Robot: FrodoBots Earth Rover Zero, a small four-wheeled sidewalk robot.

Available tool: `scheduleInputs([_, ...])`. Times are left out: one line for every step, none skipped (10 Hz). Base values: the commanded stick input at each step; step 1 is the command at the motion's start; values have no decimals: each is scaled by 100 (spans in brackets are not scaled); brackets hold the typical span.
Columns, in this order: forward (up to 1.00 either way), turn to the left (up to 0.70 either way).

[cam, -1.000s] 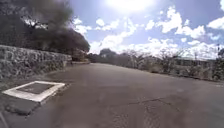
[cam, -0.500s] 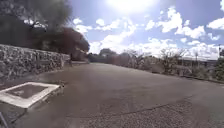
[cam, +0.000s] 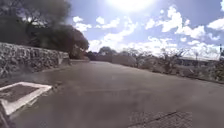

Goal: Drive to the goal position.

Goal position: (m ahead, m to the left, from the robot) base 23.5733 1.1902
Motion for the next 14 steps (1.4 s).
scheduleInputs([50,26])
scheduleInputs([50,2])
scheduleInputs([50,0])
scheduleInputs([50,0])
scheduleInputs([50,0])
scheduleInputs([50,0])
scheduleInputs([50,0])
scheduleInputs([50,0])
scheduleInputs([50,0])
scheduleInputs([50,0])
scheduleInputs([50,0])
scheduleInputs([50,0])
scheduleInputs([50,0])
scheduleInputs([50,0])
